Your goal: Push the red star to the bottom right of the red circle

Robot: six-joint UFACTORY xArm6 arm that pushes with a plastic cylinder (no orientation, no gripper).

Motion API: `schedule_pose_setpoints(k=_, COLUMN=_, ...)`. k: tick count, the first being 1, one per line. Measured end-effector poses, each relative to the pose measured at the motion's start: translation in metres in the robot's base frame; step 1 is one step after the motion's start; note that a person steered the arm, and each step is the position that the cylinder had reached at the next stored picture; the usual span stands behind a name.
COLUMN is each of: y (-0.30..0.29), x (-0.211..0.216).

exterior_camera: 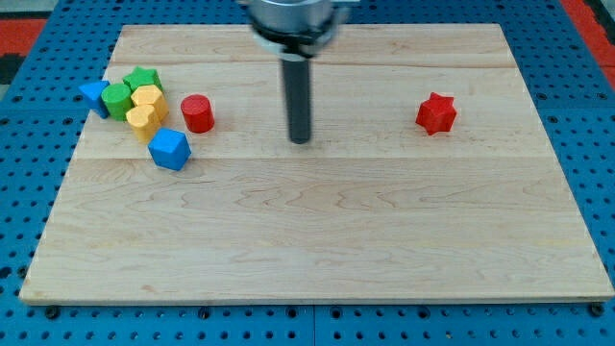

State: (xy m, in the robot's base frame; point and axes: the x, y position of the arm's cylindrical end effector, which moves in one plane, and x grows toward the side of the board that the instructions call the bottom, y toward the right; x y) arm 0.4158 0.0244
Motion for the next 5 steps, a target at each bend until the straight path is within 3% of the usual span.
schedule_pose_setpoints(k=1, y=0.129, x=-0.011)
schedule_pose_setpoints(k=2, y=0.219, x=-0.010)
schedule_pose_setpoints(k=4, y=0.220, x=-0.054)
schedule_pose_setpoints(k=5, y=0.118, x=-0.053)
